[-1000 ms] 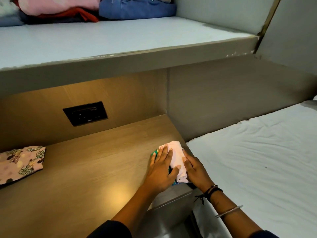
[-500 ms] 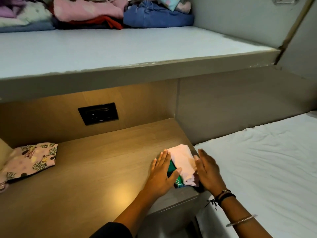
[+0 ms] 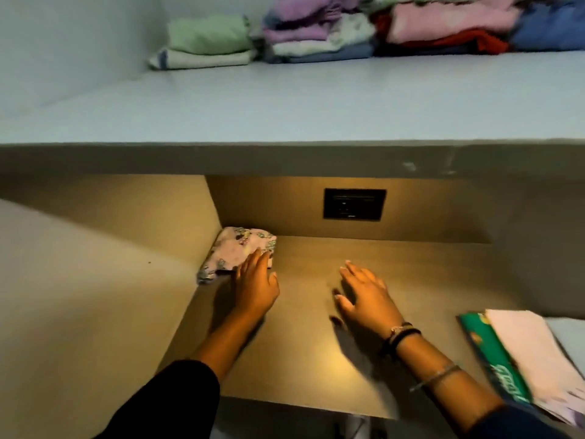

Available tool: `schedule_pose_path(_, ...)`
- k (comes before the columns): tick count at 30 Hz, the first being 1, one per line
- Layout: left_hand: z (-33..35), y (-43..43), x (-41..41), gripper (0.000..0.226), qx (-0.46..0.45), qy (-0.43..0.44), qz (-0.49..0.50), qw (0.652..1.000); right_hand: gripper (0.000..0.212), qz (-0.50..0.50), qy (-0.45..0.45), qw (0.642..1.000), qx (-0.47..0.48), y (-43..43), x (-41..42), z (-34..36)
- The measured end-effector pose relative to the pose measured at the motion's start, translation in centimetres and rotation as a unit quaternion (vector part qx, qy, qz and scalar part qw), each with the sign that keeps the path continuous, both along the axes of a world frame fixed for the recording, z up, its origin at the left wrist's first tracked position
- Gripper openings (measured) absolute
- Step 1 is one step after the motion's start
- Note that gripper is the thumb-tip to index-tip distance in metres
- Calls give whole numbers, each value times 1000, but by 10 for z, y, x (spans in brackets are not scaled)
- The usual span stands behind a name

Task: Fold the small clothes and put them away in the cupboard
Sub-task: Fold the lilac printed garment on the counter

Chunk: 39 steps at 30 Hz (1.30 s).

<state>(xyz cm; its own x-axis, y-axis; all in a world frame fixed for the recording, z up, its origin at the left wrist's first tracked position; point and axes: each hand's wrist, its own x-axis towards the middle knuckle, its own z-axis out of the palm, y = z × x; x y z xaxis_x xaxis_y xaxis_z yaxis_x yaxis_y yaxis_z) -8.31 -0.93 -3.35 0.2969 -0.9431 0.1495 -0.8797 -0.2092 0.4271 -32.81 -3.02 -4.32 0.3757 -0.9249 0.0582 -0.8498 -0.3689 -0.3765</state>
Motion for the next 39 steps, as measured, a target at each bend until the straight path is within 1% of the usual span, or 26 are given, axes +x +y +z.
schedule_pose_path(2, -2, -8, 47, 60, 35, -50, 8, 998, 62, 67, 18, 997, -23, -19, 63, 1)
schedule_pose_path(5, -14, -19, 88, 68, 103, -112, -1, 988, 56, 111, 74, 990, -45, -49, 140, -1)
schedule_pose_path(8, -29, -27, 114, 69, 119, -164, -46, 978, 57, 136, 119, 982, -45, -71, 194, -10)
schedule_pose_path(11, -35, -31, 129, 68, 129, -212, -54, 967, 39, 144, 144, 976, -78, -82, 227, -27)
schedule_pose_path(13, -36, -31, 137, 68, 114, -232, -33, 965, 34, 133, 144, 977, -84, -84, 237, -36)
schedule_pose_path(15, -35, -30, 141, 63, 87, -203, 4, 975, 32, 118, 125, 981, -87, -86, 240, -39)
schedule_pose_path(17, -35, -29, 145, 53, 49, -164, 8, 985, 29, 101, 84, 988, -83, -83, 236, -32)
schedule_pose_path(19, -27, -30, 144, 45, 9, -93, 14, 996, 19, 91, 0, 993, -73, -80, 224, -18)
schedule_pose_path(21, -14, -35, 141, 35, -42, 15, 42, 998, 9, 85, -100, 990, -50, -76, 204, 2)
schedule_pose_path(23, 2, -38, 134, 22, -98, 137, 68, 983, 5, 75, -176, 981, -34, -71, 181, 23)
schedule_pose_path(25, 19, -35, 123, 15, -142, 249, 42, 957, 9, 54, -229, 971, -28, -65, 154, 46)
schedule_pose_path(26, 29, -31, 118, 16, -147, 273, 19, 950, 10, 49, -249, 967, -22, -62, 139, 58)
schedule_pose_path(28, 48, -23, 112, 15, -121, 273, -31, 954, 8, 51, -265, 963, 15, -56, 111, 80)
schedule_pose_path(30, 65, -13, 107, 14, -52, 279, -99, 954, 6, 62, -269, 959, 65, -49, 81, 97)
schedule_pose_path(32, 80, -3, 100, 9, 28, 280, -177, 943, 7, 65, -281, 951, 113, -42, 55, 109)
schedule_pose_path(33, 85, 3, 94, 5, 60, 291, -211, 931, 8, 66, -284, 946, 139, -38, 41, 112)
schedule_pose_path(34, 89, 9, 87, 5, 86, 307, -234, 918, 8, 68, -282, 942, 170, -33, 29, 115)
schedule_pose_path(37, 91, 24, 69, 10, 171, 374, -261, 873, 6, 74, -278, 920, 265, -19, -3, 109)
schedule_pose_path(39, 84, 32, 58, 18, 223, 393, -280, 847, 8, 71, -292, 906, 299, -10, -22, 99)
